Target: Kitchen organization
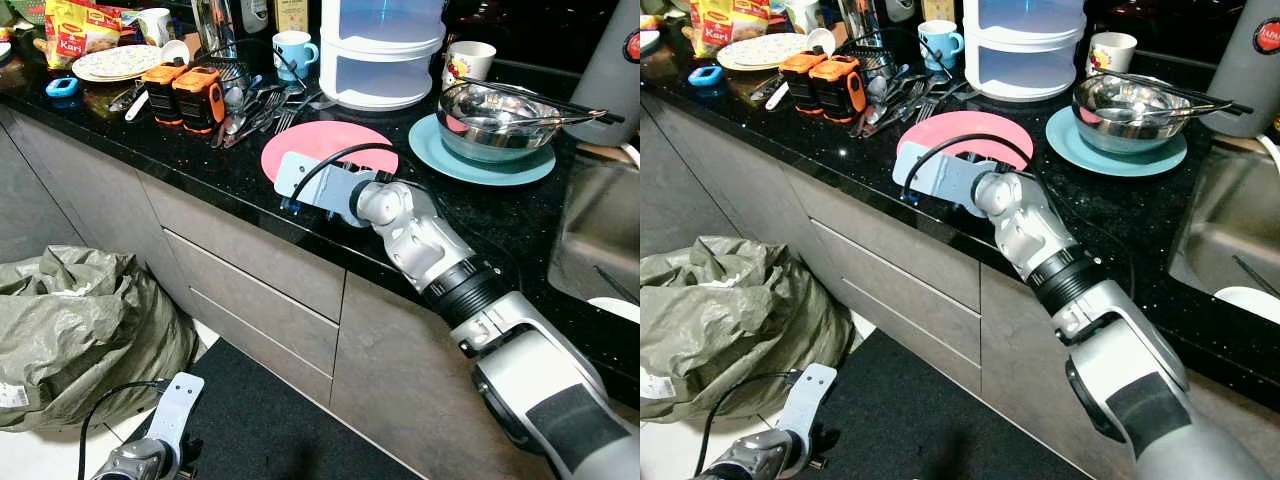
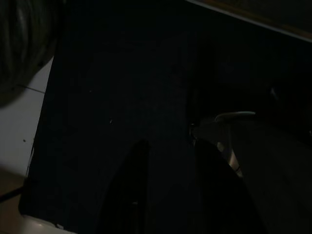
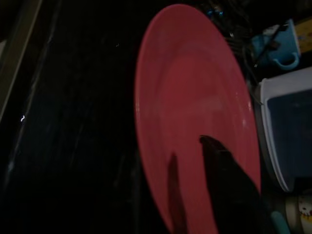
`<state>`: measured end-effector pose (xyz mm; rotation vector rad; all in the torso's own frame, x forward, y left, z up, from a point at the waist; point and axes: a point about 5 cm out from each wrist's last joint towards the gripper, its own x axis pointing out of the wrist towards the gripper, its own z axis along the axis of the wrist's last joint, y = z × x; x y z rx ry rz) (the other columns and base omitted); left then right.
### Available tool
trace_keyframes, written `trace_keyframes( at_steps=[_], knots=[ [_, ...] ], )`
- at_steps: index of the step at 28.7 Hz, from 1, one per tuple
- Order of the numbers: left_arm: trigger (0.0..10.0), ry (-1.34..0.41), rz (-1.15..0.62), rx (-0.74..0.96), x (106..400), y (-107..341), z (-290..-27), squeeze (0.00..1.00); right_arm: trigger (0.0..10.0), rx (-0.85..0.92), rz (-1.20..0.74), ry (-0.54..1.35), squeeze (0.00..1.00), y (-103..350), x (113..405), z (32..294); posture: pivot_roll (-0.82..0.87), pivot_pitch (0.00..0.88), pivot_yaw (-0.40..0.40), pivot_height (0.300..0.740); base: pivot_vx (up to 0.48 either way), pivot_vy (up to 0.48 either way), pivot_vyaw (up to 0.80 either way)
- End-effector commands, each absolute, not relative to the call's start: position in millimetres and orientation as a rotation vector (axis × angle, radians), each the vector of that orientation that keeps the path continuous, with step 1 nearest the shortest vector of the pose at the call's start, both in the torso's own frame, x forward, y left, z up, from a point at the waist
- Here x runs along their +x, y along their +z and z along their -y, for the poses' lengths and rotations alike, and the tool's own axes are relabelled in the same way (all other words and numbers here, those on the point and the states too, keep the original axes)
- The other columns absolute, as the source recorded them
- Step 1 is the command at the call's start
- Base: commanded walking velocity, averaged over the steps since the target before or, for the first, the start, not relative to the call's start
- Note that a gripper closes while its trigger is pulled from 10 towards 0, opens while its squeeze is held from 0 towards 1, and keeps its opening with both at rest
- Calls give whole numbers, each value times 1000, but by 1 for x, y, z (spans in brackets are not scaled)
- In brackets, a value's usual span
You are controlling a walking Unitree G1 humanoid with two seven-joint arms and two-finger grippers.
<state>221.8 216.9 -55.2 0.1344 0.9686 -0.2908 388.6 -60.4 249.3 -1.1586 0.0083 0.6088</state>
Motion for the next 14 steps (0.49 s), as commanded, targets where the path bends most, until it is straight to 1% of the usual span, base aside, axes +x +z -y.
trace_keyframes(
  at_steps=[1, 8, 11, 12, 14],
  knots=[
    [10000, -288, -991, 123, 215, -59, -218, 0, 0, -1194, -34, 629, 0, 242, 385, 59, 15, 118, 13, 740, 0, 0, 0],
    [10000, -286, -992, 122, 214, -60, -217, 0, 0, -1203, -31, 625, 0, 241, 384, 61, 16, 104, 13, 740, 0, 0, 0],
    [10000, -287, -992, 122, 214, -60, -217, 0, 0, -1193, 10, 619, 0, 245, 384, 60, 16, 104, 13, 740, 0, 0, 0],
    [10000, -287, -993, 122, 214, -60, -217, 0, 0, -1143, 53, 623, 0, 249, 382, 57, 17, 101, 17, 740, 0, 0, 0],
    [10000, -287, -993, 122, 214, -60, -217, 0, 0, -1121, 68, 625, 0, 250, 381, 55, 17, 101, 17, 740, 0, 0, 0]
  ],
)
